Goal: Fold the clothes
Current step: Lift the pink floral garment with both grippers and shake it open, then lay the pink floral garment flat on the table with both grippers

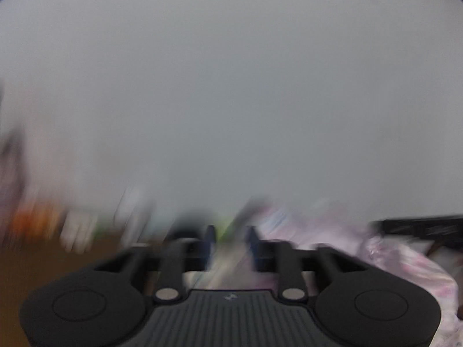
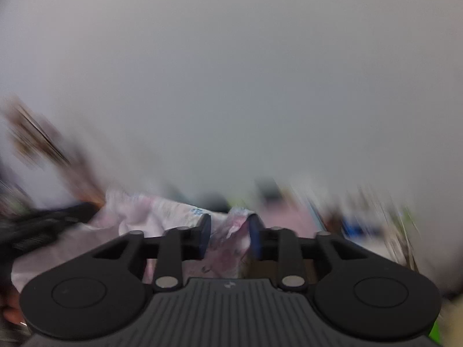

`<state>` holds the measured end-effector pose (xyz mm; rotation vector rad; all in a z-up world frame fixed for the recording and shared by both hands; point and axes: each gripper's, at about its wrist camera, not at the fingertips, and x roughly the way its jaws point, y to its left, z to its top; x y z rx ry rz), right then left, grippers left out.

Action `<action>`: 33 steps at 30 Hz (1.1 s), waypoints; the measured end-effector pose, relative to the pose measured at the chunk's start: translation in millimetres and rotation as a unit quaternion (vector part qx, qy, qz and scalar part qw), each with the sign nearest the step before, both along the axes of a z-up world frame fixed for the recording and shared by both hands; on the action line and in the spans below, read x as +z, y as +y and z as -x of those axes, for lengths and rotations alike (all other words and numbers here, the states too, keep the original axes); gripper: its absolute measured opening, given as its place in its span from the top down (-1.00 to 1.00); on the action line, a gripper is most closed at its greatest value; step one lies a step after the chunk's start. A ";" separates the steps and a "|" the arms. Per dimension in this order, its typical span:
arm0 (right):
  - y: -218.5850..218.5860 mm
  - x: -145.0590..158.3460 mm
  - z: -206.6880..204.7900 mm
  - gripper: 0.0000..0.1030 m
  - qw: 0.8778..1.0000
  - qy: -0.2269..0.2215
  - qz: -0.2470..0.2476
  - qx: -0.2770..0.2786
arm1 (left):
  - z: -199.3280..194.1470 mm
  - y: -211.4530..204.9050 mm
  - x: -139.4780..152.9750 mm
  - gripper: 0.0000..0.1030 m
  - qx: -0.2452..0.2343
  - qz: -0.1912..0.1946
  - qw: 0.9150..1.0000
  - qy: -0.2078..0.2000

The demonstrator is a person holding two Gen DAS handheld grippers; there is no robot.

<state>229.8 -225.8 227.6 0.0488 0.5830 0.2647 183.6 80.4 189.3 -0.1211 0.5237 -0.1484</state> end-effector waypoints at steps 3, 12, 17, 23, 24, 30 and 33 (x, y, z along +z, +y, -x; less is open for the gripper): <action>18.5 -67.1 -12.8 0.32 0.998 0.037 0.044 0.025 | -7.1 37.2 -79.8 0.21 0.008 0.017 0.997 0.080; 43.8 -137.6 195.4 -0.20 0.986 0.065 0.020 0.154 | 61.2 8.1 -133.0 -0.55 -0.081 -0.052 0.993 0.060; 55.5 -170.3 263.7 -0.05 0.982 0.085 0.000 0.169 | 56.2 -10.4 -156.7 -0.13 -0.063 -0.093 0.990 0.083; 67.0 -185.8 275.2 0.31 0.973 0.091 0.043 0.210 | 62.9 -7.4 -164.8 0.75 -0.035 -0.097 0.991 0.084; 66.6 -189.6 272.2 0.32 0.973 0.094 0.047 0.207 | 67.8 -4.7 -164.7 0.76 -0.029 -0.099 0.991 0.083; 65.0 -194.2 258.5 0.33 0.971 0.087 0.079 0.209 | 121.7 23.0 -160.8 0.76 0.045 -0.116 0.988 0.089; 63.5 -194.5 238.2 -0.01 0.971 0.094 0.104 0.195 | 174.3 36.0 -160.1 0.76 0.092 -0.073 0.989 0.093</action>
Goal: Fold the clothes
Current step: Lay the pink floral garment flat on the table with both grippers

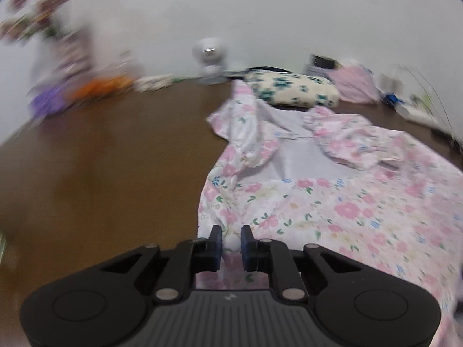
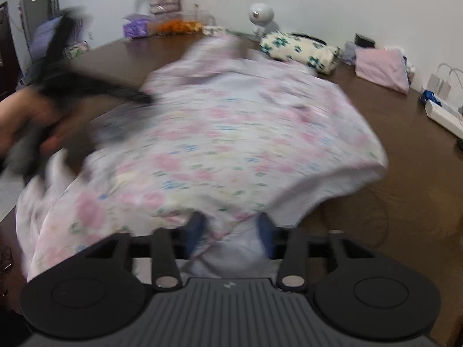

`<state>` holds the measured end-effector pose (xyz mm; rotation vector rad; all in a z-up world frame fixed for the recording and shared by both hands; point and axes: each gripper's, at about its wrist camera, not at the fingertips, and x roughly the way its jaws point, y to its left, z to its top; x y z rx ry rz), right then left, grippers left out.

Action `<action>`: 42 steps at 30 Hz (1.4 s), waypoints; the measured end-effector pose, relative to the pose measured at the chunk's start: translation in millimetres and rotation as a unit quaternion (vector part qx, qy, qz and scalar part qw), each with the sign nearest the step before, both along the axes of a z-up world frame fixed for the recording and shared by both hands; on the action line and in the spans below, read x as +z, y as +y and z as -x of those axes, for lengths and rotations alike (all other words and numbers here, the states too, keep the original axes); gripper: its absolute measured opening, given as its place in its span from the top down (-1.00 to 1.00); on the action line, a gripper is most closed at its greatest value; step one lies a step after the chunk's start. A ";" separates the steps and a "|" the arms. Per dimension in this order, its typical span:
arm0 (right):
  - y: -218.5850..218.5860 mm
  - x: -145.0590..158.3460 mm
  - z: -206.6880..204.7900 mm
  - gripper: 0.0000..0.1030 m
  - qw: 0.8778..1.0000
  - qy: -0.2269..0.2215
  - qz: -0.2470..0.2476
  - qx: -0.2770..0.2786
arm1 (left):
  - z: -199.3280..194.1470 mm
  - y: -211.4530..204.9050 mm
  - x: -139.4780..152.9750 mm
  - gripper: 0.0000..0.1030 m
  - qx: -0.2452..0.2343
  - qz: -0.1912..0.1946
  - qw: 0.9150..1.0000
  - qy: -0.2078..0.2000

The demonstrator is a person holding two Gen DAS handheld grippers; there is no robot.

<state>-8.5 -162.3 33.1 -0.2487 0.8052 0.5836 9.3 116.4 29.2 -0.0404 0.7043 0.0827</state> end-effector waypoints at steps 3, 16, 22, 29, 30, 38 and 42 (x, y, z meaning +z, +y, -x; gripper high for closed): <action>-0.1 2.3 -32.5 -0.16 1.000 -0.003 0.028 -0.010 | 51.6 -11.4 -1.4 0.76 0.015 0.019 1.000 -0.010; -2.3 21.9 -28.6 -0.05 0.999 -0.020 -0.047 -0.009 | -1.5 50.5 28.7 -0.47 0.061 0.116 0.991 -0.038; -5.7 -9.2 -7.5 -0.01 0.999 0.009 -0.034 -0.027 | -45.0 78.0 13.9 0.99 0.085 0.178 0.980 -0.009; -36.5 -4.6 -31.8 -0.22 0.998 -0.003 0.021 -0.055 | 44.2 96.8 -4.2 0.69 0.140 0.225 0.964 -0.022; -39.1 -3.2 -38.0 -0.22 0.998 -0.006 0.034 -0.061 | 59.5 98.5 -4.9 0.62 0.147 0.232 0.961 -0.026; -2.2 51.2 -43.6 -0.22 0.998 -0.065 -0.014 -0.004 | 89.6 96.3 40.6 -0.03 0.123 0.094 0.982 -0.104; 87.3 49.7 -73.8 -0.19 0.993 -0.073 -0.042 0.082 | 55.5 80.0 30.4 -0.02 0.025 0.097 0.993 -0.065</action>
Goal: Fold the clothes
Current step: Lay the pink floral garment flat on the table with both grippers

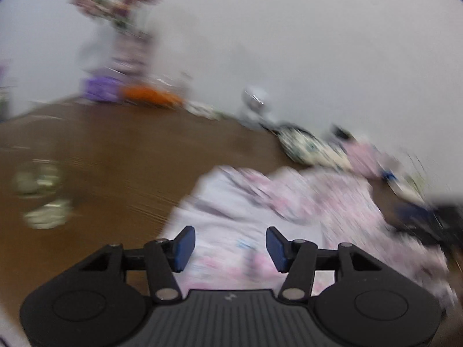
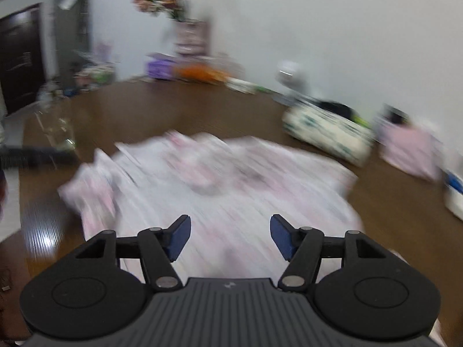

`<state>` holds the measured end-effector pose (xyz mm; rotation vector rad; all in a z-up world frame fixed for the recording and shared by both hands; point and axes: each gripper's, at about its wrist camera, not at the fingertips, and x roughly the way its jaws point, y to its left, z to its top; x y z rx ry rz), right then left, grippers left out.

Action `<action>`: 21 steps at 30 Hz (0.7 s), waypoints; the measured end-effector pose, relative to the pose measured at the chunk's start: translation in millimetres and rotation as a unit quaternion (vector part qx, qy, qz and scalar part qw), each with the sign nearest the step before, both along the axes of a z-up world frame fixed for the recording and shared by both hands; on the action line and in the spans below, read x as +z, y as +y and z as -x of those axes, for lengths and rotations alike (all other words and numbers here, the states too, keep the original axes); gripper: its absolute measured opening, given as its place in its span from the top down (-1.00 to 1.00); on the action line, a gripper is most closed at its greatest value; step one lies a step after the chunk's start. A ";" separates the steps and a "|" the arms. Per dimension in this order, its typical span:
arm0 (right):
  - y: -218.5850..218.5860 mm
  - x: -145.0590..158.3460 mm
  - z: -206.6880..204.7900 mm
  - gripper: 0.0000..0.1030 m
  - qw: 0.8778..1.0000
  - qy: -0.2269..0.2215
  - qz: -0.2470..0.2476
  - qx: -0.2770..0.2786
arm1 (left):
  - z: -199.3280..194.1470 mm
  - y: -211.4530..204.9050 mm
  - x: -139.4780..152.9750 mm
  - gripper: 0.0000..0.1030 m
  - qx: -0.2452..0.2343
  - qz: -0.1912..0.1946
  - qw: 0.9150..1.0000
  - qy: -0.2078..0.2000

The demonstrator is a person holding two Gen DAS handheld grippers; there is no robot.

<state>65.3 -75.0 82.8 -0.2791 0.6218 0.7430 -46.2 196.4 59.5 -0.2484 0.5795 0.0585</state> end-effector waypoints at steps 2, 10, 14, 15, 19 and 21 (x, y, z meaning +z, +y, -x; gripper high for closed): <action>50.0 -7.3 -27.0 -0.18 1.000 0.003 0.002 0.019 | -13.8 -6.9 -8.6 0.08 -0.020 -0.007 1.000 0.023; 148.6 -49.5 -91.8 0.85 0.996 0.074 0.036 -0.022 | -16.9 -4.9 -29.1 0.19 -0.022 0.008 0.999 0.046; 154.7 -38.1 -105.1 0.91 0.989 0.122 -0.058 -0.063 | -18.9 -7.3 -28.4 0.19 -0.029 -0.007 0.998 0.047; 157.6 -38.6 -107.0 0.90 0.986 0.132 -0.074 -0.070 | -20.1 -8.3 -28.5 0.19 -0.028 -0.011 0.998 0.047; 150.1 -47.9 -103.1 0.03 0.975 0.184 -0.114 -0.039 | -18.6 -6.3 -29.5 0.18 -0.018 -0.002 0.999 0.041; 118.6 -36.2 -86.7 0.01 0.972 0.180 -0.149 -0.026 | -15.1 0.5 -29.1 0.17 -0.010 0.010 0.999 0.038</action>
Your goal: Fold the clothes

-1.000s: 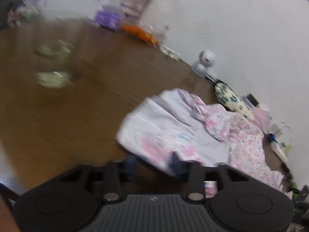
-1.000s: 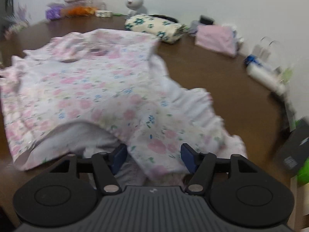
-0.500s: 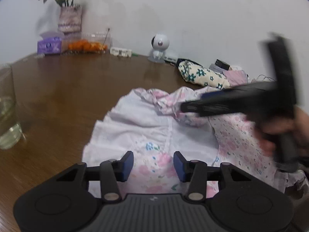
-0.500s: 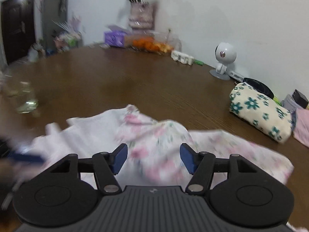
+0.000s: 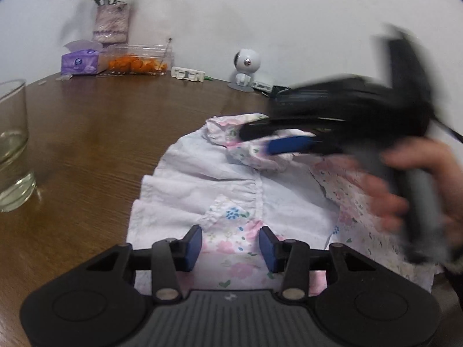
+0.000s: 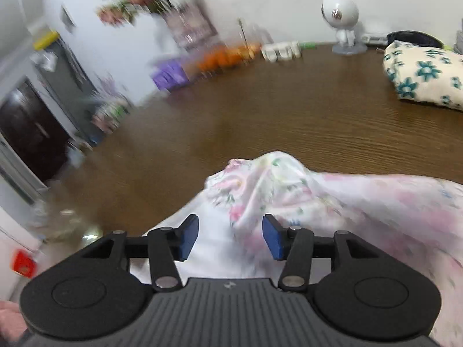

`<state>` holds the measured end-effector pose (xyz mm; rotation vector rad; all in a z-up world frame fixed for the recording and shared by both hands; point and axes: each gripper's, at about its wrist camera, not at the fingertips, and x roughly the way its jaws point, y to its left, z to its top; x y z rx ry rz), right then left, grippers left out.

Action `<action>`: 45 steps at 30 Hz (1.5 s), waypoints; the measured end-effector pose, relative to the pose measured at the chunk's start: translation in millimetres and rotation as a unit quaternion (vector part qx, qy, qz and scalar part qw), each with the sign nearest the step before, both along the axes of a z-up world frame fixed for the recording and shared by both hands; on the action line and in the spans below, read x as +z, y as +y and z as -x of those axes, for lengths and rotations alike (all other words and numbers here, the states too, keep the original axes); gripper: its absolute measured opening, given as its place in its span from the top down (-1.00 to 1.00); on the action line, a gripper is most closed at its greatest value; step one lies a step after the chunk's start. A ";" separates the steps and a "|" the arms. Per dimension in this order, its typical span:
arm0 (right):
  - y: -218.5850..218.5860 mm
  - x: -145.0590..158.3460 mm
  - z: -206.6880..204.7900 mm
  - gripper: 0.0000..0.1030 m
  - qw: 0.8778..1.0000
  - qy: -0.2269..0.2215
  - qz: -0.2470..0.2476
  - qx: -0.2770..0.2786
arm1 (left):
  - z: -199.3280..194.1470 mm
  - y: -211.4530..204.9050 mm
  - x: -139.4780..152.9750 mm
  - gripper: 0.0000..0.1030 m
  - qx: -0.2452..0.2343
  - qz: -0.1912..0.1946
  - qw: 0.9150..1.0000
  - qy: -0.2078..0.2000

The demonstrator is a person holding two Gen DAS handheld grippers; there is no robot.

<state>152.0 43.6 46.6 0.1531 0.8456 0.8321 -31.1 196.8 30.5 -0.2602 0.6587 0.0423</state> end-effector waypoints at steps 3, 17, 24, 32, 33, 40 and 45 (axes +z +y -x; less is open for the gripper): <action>-64.0 26.9 44.0 -0.39 0.998 -0.067 -0.009 -0.016 | 5.8 12.2 7.2 0.17 0.011 0.021 1.000 -0.009; -219.3 -21.3 139.8 0.03 0.970 -0.082 0.180 -0.145 | -6.3 -31.2 0.0 -0.02 -0.090 -0.041 0.995 0.003; -219.6 -0.2 166.5 -0.12 0.972 -0.071 0.190 -0.119 | 4.6 -16.0 12.2 0.01 -0.096 -0.008 0.995 0.008; -186.7 26.2 74.3 -0.13 0.982 -0.114 0.125 -0.080 | -100.8 -36.5 46.6 -0.10 -0.141 -0.043 0.989 0.011; -180.4 19.7 55.7 -0.04 0.985 -0.099 0.118 -0.080 | -116.8 -36.0 41.1 -0.10 -0.141 -0.046 0.989 0.026; -178.6 11.0 -13.7 0.86 0.991 -0.039 0.067 -0.109 | -195.3 -14.9 14.8 0.88 -0.113 -0.052 0.989 0.075; -178.1 -1.4 -64.4 0.34 0.982 -0.032 0.060 -0.178 | -222.4 -14.4 16.9 0.58 -0.062 -0.056 0.996 0.022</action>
